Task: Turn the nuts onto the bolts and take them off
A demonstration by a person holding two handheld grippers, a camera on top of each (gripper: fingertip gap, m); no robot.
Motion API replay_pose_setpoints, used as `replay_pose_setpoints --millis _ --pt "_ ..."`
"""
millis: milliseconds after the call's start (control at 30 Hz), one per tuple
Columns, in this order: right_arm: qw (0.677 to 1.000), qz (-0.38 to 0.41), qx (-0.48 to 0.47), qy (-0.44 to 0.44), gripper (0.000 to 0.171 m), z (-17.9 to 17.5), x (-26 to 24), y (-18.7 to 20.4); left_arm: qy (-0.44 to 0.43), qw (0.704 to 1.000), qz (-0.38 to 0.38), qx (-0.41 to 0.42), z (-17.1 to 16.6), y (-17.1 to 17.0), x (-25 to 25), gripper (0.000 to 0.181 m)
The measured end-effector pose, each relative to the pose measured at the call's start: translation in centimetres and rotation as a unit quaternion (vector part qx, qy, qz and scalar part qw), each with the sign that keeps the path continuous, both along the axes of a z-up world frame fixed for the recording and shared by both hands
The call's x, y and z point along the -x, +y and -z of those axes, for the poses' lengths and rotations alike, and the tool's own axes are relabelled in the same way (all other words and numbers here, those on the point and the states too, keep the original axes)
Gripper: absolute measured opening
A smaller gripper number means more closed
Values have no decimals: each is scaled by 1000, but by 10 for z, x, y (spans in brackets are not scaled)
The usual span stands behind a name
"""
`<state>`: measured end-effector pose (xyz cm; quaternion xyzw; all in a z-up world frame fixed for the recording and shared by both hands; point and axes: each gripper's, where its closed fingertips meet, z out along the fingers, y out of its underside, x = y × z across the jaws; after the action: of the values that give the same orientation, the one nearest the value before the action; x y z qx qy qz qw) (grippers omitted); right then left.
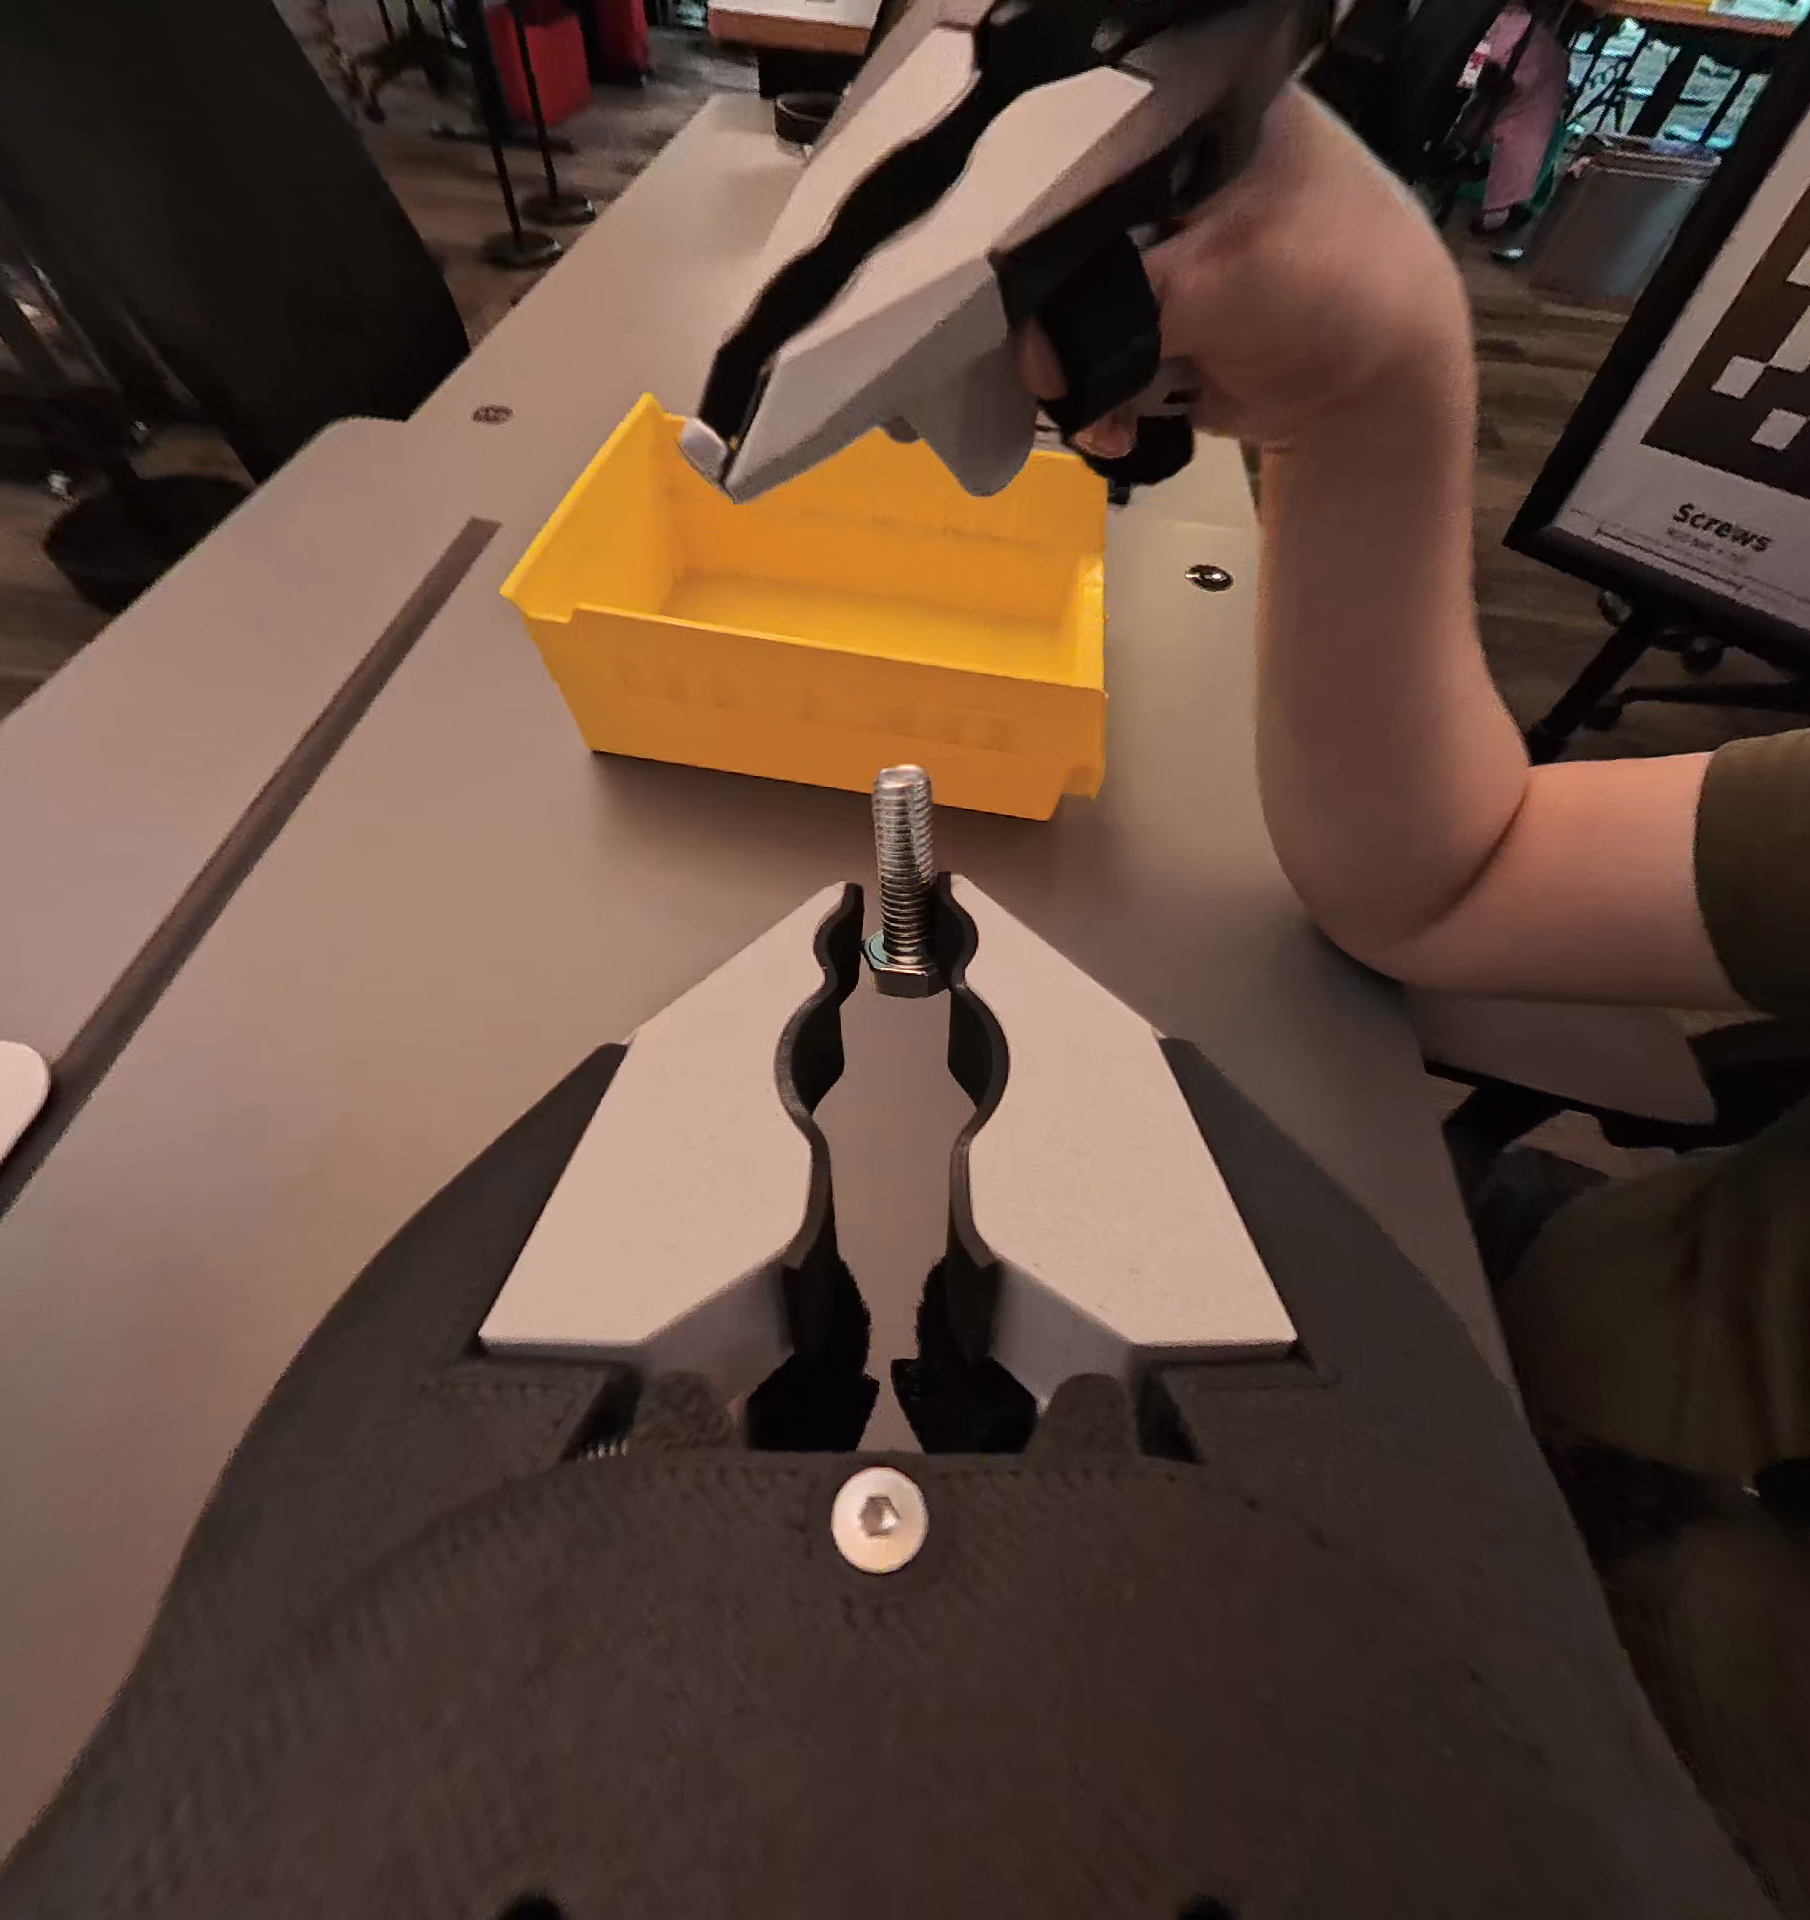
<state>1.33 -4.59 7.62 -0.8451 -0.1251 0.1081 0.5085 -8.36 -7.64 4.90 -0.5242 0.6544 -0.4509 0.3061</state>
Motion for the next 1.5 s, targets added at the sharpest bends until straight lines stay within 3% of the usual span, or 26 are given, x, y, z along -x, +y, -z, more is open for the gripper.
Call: replay_pose_setpoints --millis 100,233,433,633,1100,1500 --pt "994 7 52 -100 16 21 -7 -13 -9 999 -21 -23 13 9 -13 11" --pt "984 -50 84 -147 16 31 5 -37 -7 995 -88 -50 41 28 -35 11" --pt "950 -198 62 -234 16 42 36 -60 -21 993 -13 -116 72 -3 -55 11" --pt "904 -269 23 -331 16 52 46 -62 -69 962 -15 -264 62 -4 -52 8" --pt "841 -340 -19 -421 16 66 66 -62 -56 929 32 -364 69 -18 -43 7" --pt "802 -395 -67 -442 16 66 84 -74 -65 925 92 -362 65 -37 -30 7"
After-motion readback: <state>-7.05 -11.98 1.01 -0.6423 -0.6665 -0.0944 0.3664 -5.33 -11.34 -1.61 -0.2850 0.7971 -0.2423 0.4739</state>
